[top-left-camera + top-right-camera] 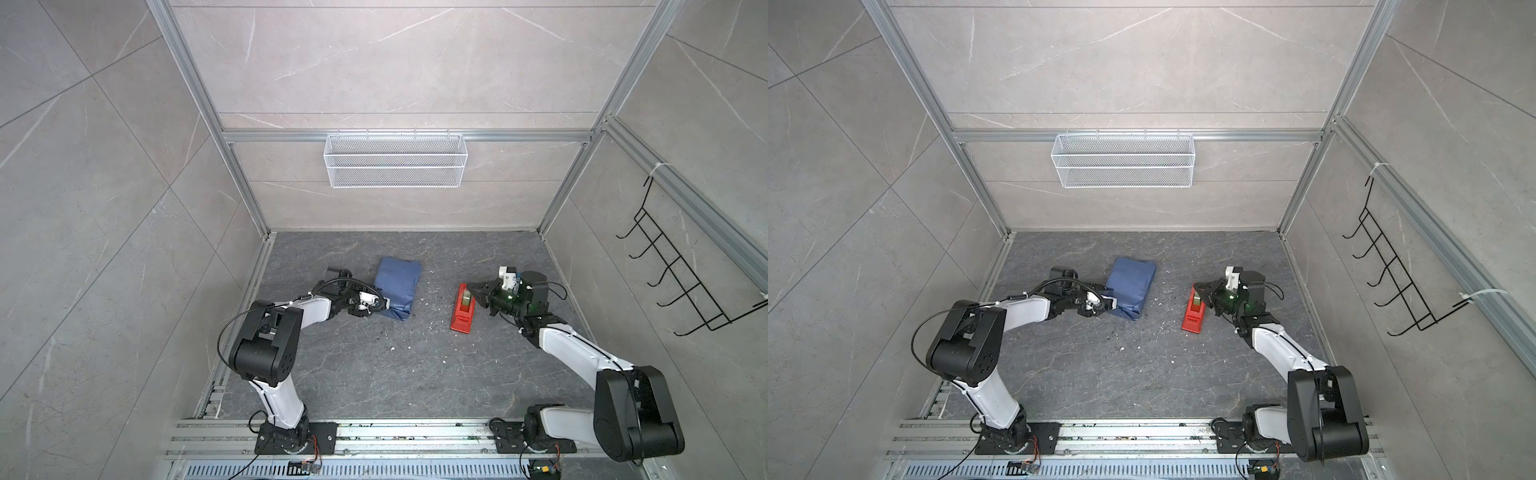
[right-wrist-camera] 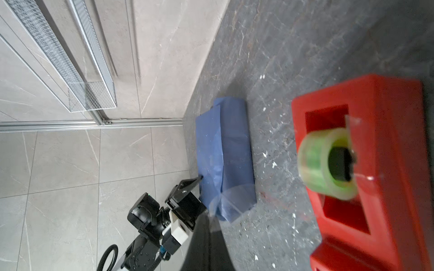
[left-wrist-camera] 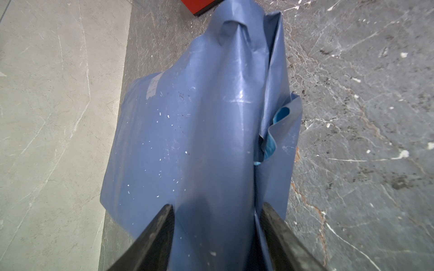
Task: Wrap a gift box in wrapping paper
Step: Tear off the tape with the cutter.
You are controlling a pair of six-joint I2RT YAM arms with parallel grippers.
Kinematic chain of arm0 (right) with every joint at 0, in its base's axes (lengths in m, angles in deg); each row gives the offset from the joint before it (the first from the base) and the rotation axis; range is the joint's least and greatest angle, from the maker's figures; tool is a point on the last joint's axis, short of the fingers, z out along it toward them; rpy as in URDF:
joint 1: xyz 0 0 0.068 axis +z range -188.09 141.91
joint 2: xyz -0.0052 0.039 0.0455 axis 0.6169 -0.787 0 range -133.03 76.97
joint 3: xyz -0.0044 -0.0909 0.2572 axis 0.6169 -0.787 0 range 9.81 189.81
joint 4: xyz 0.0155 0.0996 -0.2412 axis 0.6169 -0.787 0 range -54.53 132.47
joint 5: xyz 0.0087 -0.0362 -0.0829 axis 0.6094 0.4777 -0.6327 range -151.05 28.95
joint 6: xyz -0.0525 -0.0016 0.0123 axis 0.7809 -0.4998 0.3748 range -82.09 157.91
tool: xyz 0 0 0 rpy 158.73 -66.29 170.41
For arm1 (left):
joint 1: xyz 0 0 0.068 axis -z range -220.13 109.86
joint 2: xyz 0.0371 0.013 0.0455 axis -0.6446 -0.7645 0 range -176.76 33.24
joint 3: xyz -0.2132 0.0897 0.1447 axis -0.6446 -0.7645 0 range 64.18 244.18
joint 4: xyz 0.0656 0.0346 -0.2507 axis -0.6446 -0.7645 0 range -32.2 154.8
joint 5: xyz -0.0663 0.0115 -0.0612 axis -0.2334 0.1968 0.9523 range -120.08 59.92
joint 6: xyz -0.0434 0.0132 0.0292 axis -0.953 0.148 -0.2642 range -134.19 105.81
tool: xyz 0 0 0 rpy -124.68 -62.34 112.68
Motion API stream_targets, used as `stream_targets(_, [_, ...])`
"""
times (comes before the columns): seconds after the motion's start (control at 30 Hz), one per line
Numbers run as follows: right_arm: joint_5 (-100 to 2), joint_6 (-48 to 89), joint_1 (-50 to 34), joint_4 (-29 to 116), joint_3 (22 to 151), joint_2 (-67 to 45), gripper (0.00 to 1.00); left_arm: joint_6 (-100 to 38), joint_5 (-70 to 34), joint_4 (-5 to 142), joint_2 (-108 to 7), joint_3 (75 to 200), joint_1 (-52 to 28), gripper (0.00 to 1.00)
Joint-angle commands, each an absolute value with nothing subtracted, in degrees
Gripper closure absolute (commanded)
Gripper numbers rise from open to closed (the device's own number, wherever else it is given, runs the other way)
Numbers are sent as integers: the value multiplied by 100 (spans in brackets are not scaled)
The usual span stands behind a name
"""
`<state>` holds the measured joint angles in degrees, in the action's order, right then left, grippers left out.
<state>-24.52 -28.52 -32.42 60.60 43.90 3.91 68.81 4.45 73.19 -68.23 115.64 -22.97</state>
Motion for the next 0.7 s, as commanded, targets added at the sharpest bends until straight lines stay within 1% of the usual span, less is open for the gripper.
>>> stream_targets(0.0, [-2361, -2776, -3034, 5712, 4084, 899, 100, 6858, 27, 6201, -7246, 11300, -2176, 41])
stream_targets(0.07, [-2466, -2709, -2865, 5489, 3820, 1148, 100, 6863, 25, 6240, -7331, 11309, -2185, 41])
stream_targets(0.2, [-2538, -2980, -2554, 5743, 3170, 1365, 100, 6843, 17, 6200, -7277, 11313, -2185, 41])
stream_targets(0.33, [-2775, -2939, -2344, 5747, 2725, 1487, 100, 6862, 20, 6230, -7341, 11313, -2194, 41])
stream_targets(0.5, [-2750, -2989, -2327, 6282, 2610, 1042, 100, 6860, 5, 6205, -7239, 11296, -2203, 41])
stream_targets(0.67, [-2898, -2849, -2312, 6411, 2607, 641, 100, 6846, 7, 6190, -7273, 11307, -2194, 41])
